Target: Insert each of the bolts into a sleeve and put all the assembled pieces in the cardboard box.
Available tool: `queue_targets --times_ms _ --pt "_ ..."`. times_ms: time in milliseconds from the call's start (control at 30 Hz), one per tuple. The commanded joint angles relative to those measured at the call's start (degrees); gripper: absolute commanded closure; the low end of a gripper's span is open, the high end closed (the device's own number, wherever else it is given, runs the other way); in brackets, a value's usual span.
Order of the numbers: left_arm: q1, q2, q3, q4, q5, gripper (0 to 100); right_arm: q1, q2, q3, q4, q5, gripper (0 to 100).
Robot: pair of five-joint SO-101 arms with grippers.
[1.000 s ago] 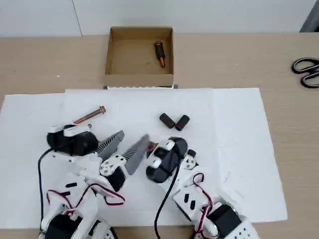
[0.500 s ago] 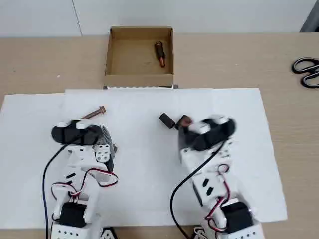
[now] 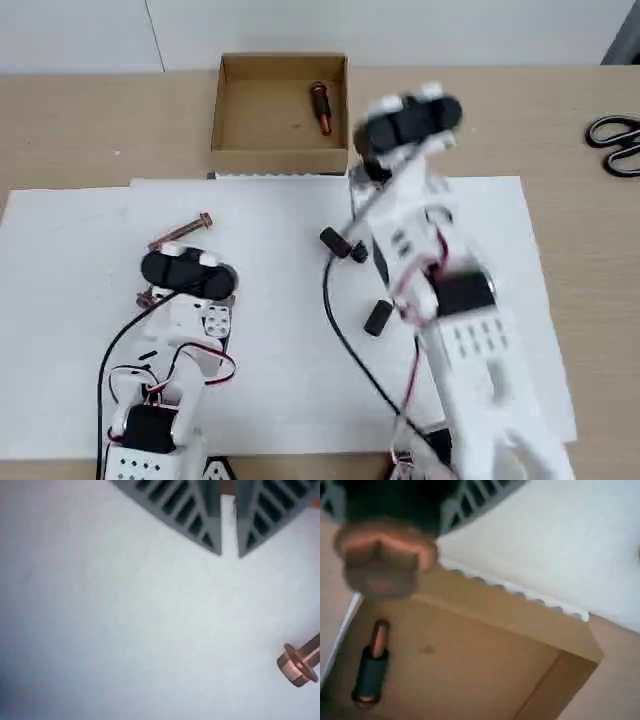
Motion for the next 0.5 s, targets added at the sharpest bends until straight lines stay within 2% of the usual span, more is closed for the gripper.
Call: queue_targets --times_ms 0,167,467 --pt "-0.4 -0.4 -0.2 0.2 -1.0 99 0.1 12.1 -10.6 -9.6 7.1 99.5" --pt "-0.4 -0.4 -0.2 0.3 -1.0 99 0.0 29.0 -22.3 -19.6 13.1 99.5" --pt "-0.5 -0.4 -0.2 0.3 -1.0 99 -3.8 53.6 -46.3 -21.3 15.8 99.5"
